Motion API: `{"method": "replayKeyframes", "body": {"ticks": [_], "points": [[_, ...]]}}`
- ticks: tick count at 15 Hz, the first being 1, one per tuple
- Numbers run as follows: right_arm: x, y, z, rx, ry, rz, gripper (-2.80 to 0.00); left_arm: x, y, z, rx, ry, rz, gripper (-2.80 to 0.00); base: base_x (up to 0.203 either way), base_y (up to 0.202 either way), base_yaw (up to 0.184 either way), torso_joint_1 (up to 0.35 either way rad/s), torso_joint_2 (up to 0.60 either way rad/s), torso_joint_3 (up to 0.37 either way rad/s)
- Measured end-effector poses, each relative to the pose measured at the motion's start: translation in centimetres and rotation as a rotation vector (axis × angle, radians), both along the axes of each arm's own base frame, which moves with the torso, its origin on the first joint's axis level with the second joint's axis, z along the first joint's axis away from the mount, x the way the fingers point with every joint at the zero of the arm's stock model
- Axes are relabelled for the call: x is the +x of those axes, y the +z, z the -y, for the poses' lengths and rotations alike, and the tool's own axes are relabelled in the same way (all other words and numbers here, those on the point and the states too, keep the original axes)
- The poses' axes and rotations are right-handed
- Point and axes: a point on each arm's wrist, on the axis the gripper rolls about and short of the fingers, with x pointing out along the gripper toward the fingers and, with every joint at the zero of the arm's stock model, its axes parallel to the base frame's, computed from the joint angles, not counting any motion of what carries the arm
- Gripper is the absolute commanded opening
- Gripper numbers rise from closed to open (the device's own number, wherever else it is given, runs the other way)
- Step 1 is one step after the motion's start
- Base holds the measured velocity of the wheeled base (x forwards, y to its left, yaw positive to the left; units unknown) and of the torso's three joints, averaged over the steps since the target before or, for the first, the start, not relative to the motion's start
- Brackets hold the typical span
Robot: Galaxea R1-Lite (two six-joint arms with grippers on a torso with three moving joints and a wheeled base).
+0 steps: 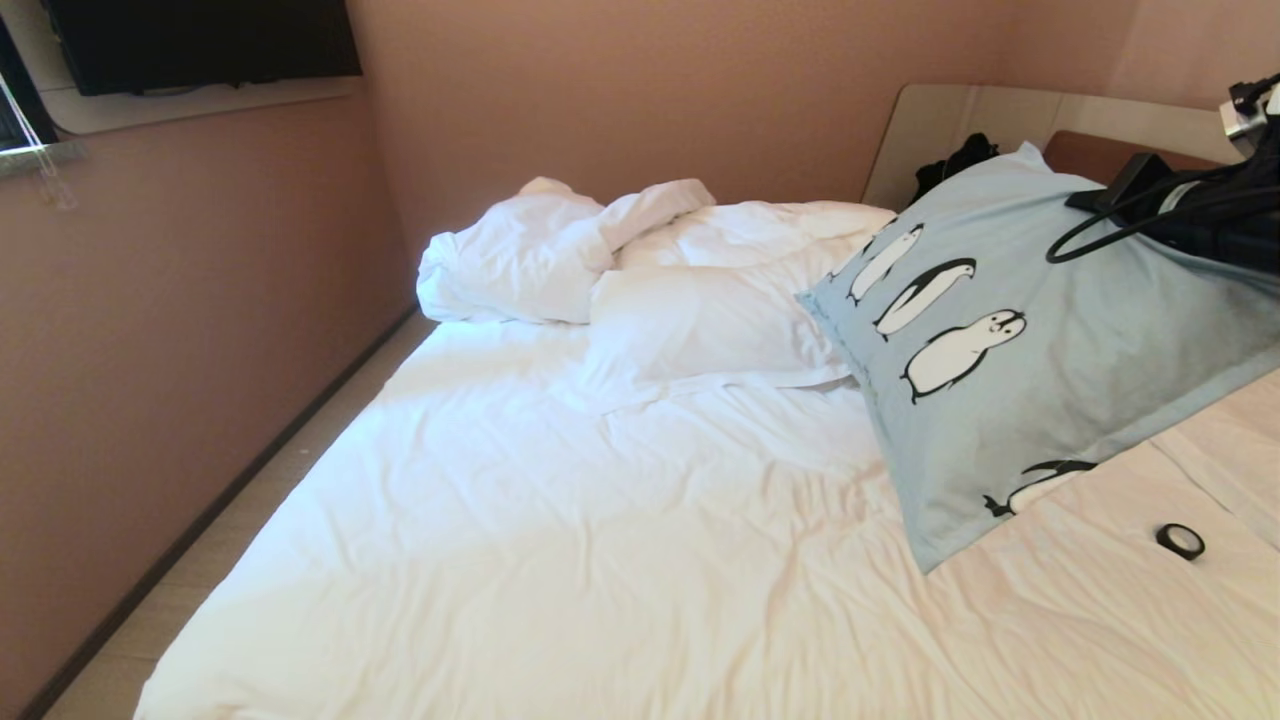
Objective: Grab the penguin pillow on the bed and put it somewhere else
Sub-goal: Move to the head of the bed
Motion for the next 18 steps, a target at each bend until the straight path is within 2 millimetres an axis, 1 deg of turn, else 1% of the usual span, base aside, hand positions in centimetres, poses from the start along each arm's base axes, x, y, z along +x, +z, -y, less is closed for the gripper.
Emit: {"method": "replayKeyframes", "body": {"ticks": [18], "points": [[-0.11,0.11,0.24,-0.001,-0.007,0.003,-2.80,0.00,0.01,0.00,0.000,-0.001,0.001,-2.80,0.000,-0.194,0.000,0.003,0.00,0.002]]}}
